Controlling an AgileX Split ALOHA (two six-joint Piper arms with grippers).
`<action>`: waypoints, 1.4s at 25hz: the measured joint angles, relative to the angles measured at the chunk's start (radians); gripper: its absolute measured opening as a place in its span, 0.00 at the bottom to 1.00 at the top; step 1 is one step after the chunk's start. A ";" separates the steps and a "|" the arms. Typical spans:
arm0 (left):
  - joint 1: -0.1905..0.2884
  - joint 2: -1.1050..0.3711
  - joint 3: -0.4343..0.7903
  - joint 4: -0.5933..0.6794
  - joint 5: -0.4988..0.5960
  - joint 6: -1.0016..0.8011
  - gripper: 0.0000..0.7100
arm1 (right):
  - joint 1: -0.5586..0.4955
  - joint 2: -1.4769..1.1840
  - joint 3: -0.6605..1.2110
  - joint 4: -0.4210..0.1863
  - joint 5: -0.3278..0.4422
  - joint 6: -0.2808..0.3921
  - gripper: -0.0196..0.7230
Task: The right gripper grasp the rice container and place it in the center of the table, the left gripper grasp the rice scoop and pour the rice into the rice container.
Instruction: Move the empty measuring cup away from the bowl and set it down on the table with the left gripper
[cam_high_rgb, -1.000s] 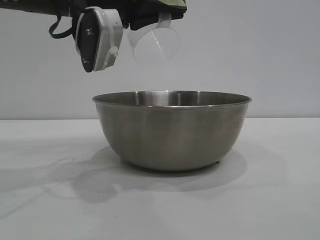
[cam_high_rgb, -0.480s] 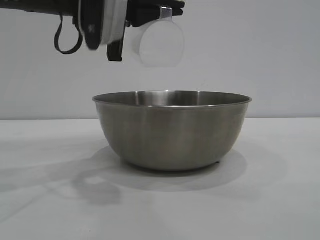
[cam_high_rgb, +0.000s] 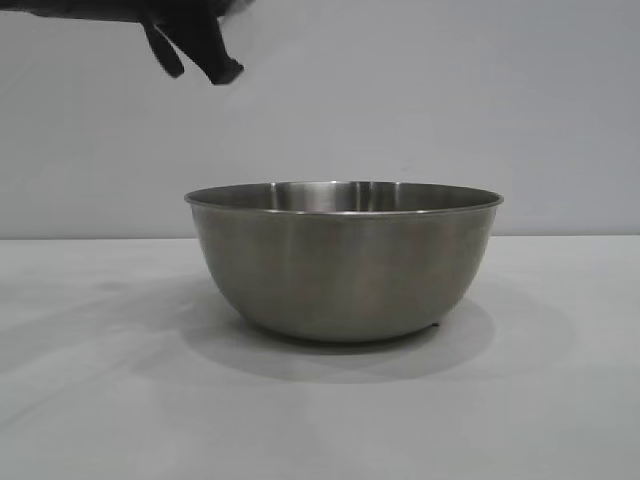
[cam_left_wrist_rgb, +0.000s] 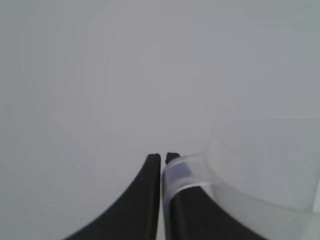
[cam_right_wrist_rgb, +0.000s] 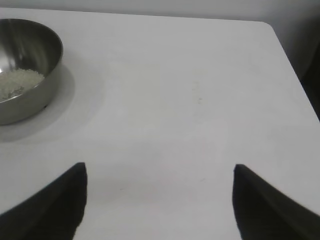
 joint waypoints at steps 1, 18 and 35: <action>0.014 0.000 0.000 -0.007 0.000 -0.047 0.00 | 0.000 0.000 0.000 0.000 0.000 0.000 0.71; 0.058 0.037 0.312 0.158 0.000 -0.449 0.00 | 0.000 0.000 0.000 0.000 0.000 0.000 0.71; 0.058 0.190 0.312 0.178 0.000 -0.451 0.00 | 0.000 0.000 0.000 0.000 0.000 0.000 0.71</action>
